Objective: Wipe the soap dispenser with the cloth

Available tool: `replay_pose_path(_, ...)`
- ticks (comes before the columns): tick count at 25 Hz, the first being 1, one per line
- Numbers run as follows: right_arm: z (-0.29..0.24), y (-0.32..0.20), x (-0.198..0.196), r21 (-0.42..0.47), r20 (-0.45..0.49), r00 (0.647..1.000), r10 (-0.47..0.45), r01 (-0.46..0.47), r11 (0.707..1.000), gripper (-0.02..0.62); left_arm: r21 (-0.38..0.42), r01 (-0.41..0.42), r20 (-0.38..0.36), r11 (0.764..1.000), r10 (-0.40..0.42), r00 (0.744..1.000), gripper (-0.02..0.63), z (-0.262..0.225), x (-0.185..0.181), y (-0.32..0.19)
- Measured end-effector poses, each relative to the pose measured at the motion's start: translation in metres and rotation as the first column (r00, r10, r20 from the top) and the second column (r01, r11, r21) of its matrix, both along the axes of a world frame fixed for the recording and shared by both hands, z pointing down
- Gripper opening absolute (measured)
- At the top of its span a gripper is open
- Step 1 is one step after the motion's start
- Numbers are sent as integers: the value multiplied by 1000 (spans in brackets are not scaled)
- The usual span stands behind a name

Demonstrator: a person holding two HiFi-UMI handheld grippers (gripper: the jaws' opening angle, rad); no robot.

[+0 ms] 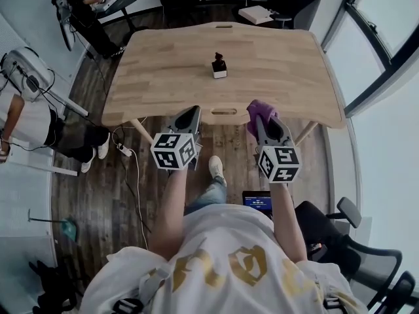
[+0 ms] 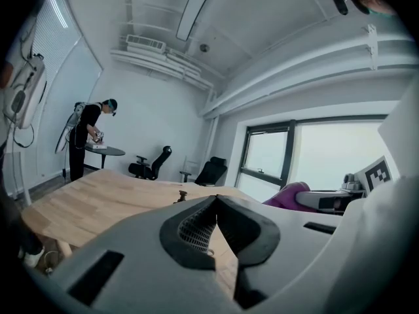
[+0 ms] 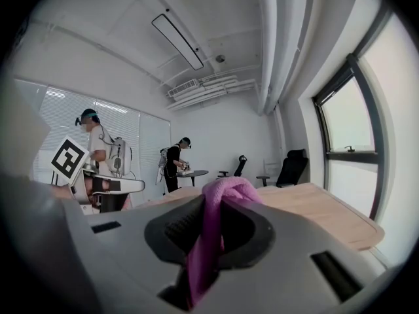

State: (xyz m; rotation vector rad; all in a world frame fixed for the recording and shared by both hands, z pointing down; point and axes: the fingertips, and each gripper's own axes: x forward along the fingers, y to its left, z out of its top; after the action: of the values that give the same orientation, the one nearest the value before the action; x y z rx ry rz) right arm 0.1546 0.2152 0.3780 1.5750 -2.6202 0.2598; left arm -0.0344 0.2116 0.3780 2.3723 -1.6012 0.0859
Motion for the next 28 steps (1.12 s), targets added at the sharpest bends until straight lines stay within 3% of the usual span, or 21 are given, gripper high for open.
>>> replay_pose_path(19, 28, -251, -59, -92, -12, 999, -32, 31, 995, 51, -58, -66, -37, 996, 64, 997, 9, 29, -37, -269)
replay_pose_path(28, 41, -313, -71, -124, 3, 1000, 4, -4, 992, 52, -67, -112, -34, 991, 110, 993, 9, 39, -48, -338)
